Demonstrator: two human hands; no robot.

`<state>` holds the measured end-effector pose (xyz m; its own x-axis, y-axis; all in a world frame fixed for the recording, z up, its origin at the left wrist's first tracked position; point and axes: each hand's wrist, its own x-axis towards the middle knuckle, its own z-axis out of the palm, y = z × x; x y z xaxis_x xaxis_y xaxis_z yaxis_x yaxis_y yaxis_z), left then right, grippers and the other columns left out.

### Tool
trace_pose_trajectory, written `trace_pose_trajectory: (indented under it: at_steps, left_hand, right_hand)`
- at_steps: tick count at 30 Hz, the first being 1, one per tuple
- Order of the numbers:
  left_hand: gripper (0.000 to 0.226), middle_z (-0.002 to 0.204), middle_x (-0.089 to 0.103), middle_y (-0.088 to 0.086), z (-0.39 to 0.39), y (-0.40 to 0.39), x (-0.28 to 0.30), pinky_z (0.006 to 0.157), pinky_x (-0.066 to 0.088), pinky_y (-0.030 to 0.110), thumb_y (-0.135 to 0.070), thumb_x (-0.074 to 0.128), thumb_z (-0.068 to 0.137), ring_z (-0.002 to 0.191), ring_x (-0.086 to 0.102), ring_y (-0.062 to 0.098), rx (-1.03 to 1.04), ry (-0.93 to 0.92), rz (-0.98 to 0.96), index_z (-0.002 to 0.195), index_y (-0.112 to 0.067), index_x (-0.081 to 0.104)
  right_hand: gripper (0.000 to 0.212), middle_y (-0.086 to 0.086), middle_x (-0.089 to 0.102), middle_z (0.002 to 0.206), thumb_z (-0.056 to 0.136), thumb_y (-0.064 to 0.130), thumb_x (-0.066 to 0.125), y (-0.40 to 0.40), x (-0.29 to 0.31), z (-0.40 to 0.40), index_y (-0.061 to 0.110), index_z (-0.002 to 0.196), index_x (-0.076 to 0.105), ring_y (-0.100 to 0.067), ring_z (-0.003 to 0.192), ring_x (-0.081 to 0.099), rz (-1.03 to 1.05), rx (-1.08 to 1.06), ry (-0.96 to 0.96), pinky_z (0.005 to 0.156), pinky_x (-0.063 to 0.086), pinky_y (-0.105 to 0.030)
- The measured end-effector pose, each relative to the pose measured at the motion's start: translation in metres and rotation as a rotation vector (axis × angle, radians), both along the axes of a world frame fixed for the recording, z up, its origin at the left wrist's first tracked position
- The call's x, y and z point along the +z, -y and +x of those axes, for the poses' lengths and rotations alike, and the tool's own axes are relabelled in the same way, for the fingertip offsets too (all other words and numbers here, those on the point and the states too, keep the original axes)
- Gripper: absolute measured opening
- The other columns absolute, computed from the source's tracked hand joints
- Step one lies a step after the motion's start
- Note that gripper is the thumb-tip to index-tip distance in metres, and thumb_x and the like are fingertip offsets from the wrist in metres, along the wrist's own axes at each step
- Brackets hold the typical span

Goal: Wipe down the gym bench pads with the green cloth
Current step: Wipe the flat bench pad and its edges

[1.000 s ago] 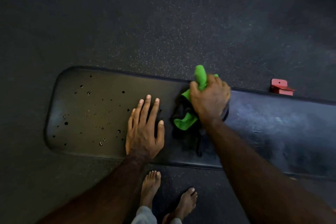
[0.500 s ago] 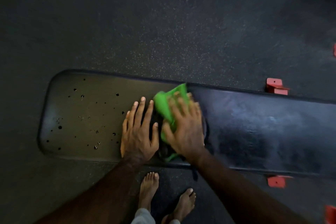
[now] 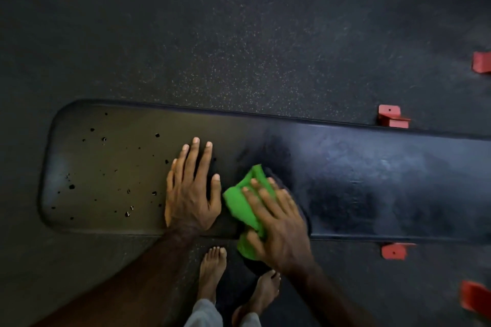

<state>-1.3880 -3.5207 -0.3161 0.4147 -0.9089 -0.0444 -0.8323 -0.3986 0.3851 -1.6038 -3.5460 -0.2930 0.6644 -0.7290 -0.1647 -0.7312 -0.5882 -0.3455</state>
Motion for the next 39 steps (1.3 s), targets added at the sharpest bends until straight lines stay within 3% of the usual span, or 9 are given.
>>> trace_pose_trajectory:
  at_steps: [6,10,13,17,19,25,32,36,39]
  left_hand:
    - [0.067,0.172,0.019,0.001,-0.001,0.000,-0.001,0.125,0.019,0.048,-0.038,0.045,0.099,0.159,0.015,0.022,0.004,0.006,0.001,0.163,-0.022,0.029]
    - [0.067,0.172,0.017,0.001,0.000,-0.001,0.000,0.125,0.018,0.049,-0.037,0.043,0.100,0.159,0.013,0.021,-0.006,-0.019,-0.004,0.163,-0.022,0.027]
    - [0.068,0.172,0.018,0.001,0.000,-0.001,0.001,0.125,0.018,0.047,-0.038,0.043,0.099,0.159,0.015,0.022,0.001,0.001,0.000,0.163,-0.022,0.028]
    - [0.068,0.172,0.019,0.002,-0.002,0.000,0.001,0.125,0.018,0.048,-0.038,0.044,0.099,0.159,0.015,0.023,0.006,0.010,0.007,0.163,-0.022,0.029]
    - [0.067,0.172,0.020,0.002,-0.002,0.000,0.001,0.125,0.019,0.049,-0.038,0.043,0.099,0.159,0.016,0.023,0.006,0.010,-0.001,0.163,-0.021,0.030]
    - [0.068,0.172,0.021,0.002,-0.001,0.000,0.001,0.124,0.019,0.048,-0.038,0.044,0.098,0.158,0.017,0.023,0.013,0.009,-0.009,0.162,-0.022,0.030]
    - [0.068,0.172,0.019,0.001,-0.001,-0.001,0.000,0.125,0.017,0.045,-0.039,0.043,0.098,0.159,0.015,0.022,0.000,0.016,0.000,0.163,-0.022,0.028]
    - [0.069,0.172,0.020,0.001,0.002,-0.002,-0.001,0.125,0.019,0.046,-0.038,0.045,0.097,0.159,0.016,0.021,0.018,-0.004,-0.014,0.163,-0.022,0.029]
    - [0.068,0.172,0.019,0.001,-0.004,0.001,-0.001,0.126,0.019,0.046,-0.037,0.047,0.098,0.159,0.017,0.021,-0.012,-0.001,-0.023,0.163,-0.023,0.029]
  right_hand:
    - [0.088,-0.010,0.025,0.170,0.084,0.042,0.051,-0.026,-0.001,0.016,0.012,0.163,0.028,-0.035,0.157,0.021,-0.044,-0.775,0.032,0.122,0.023,-0.059]
    - [0.093,-0.003,0.007,0.175,0.089,0.048,0.052,-0.047,0.004,0.063,0.026,0.167,0.008,-0.028,0.161,0.006,0.053,-0.289,0.031,0.128,0.004,-0.047]
    - [0.092,0.001,0.008,0.173,0.090,0.048,0.057,-0.022,-0.005,0.023,0.025,0.167,0.011,-0.027,0.160,0.010,-0.009,-0.088,0.036,0.128,0.011,-0.046]
    - [0.080,-0.013,0.026,0.170,0.095,0.039,0.054,-0.031,-0.010,-0.011,0.009,0.163,0.025,-0.036,0.156,0.026,-0.104,-0.851,0.114,0.123,0.026,-0.058]
    - [0.077,-0.016,0.022,0.170,0.098,0.039,0.049,-0.052,-0.006,0.018,0.010,0.164,0.022,-0.038,0.157,0.019,-0.079,-1.018,0.119,0.122,0.025,-0.062]
    - [0.085,0.001,0.019,0.173,0.088,0.044,0.051,-0.017,0.000,0.019,0.025,0.165,0.022,-0.025,0.160,0.013,0.008,-0.257,0.030,0.127,0.021,-0.051]
    - [0.079,-0.006,0.024,0.171,0.089,0.040,0.050,0.040,0.004,0.077,0.018,0.163,0.032,-0.031,0.159,0.015,0.006,-0.911,0.128,0.128,0.015,-0.055]
    - [0.078,-0.001,0.022,0.172,0.091,0.043,0.048,0.038,0.005,0.073,0.025,0.164,0.028,-0.028,0.160,0.011,0.043,-0.071,0.113,0.129,0.012,-0.051]
    - [0.078,-0.006,0.031,0.168,0.088,0.040,0.051,0.087,-0.005,0.036,0.017,0.161,0.035,-0.031,0.156,0.027,-0.047,-0.130,0.119,0.126,0.023,-0.053]
